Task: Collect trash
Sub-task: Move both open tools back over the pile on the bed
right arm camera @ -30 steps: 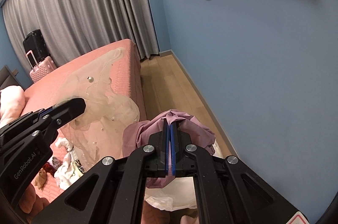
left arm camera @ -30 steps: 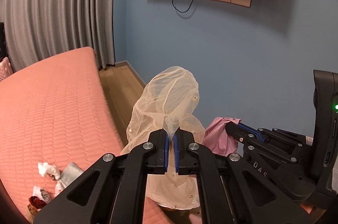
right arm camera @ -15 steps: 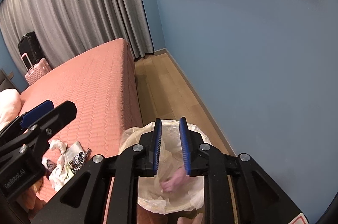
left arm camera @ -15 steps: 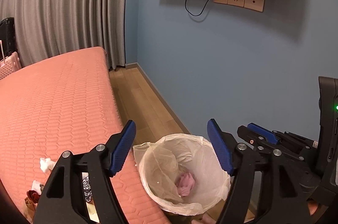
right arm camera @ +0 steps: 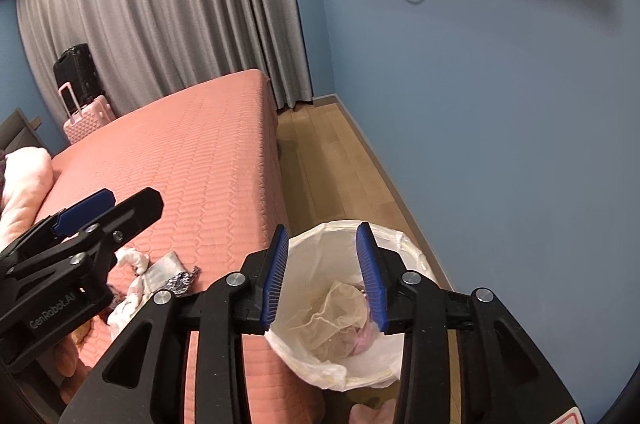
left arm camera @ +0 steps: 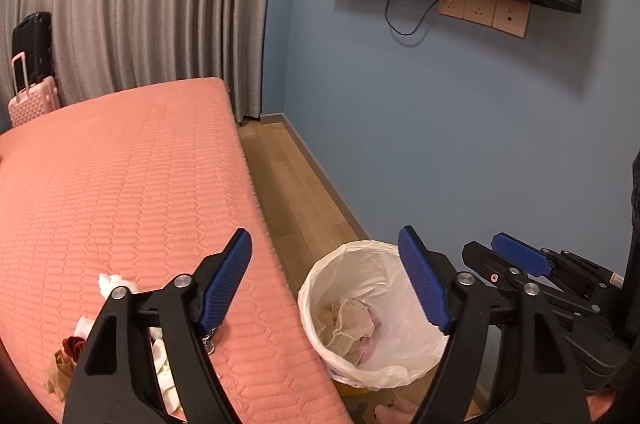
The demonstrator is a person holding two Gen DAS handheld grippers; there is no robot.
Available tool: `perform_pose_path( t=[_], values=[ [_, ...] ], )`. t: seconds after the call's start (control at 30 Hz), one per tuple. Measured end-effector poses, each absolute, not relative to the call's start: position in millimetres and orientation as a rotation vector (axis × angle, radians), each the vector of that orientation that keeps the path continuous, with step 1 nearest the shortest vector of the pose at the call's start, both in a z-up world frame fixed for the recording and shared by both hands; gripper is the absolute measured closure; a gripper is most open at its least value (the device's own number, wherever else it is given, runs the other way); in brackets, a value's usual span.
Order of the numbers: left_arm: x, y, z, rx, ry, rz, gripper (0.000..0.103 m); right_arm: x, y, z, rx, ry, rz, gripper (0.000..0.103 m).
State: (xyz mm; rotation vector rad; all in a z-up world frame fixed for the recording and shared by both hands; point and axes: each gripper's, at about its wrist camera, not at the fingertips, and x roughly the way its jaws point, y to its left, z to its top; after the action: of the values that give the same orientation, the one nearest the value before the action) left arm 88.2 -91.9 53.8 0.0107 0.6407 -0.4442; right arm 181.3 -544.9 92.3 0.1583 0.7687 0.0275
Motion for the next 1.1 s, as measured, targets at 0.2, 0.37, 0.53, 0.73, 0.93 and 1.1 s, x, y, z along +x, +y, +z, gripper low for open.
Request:
perform_pose_path(
  t=[0.2,0.37,0.53,0.73,0.93,1.1],
  values=[
    [83,-59,47,-0.005,0.651,-0.39,0.025,168,-506,96,0.127,0.767,0.083,0.058],
    [81,-20,39,-0.04,0.672,-0.324,0.02,157,-470,93,0.12,0.783,0.136,0.053],
    [83,23,30,-0.089,0.691,-0.242,0.019,148,-432,85,0.11,0.81,0.196,0.053],
    [85,68,21,-0.124,0.709,-0.159,0.02,142,-388,72,0.097,0.841,0.256,0.053],
    [84,106,11,-0.131,0.72,-0.095,0.019,142,-344,56,0.077,0.891,0.308,0.053],
    [82,148,-6,-0.154,0.749,-0.042,0.019,148,-308,41,0.048,0.928,0.348,0.053]
  ],
)
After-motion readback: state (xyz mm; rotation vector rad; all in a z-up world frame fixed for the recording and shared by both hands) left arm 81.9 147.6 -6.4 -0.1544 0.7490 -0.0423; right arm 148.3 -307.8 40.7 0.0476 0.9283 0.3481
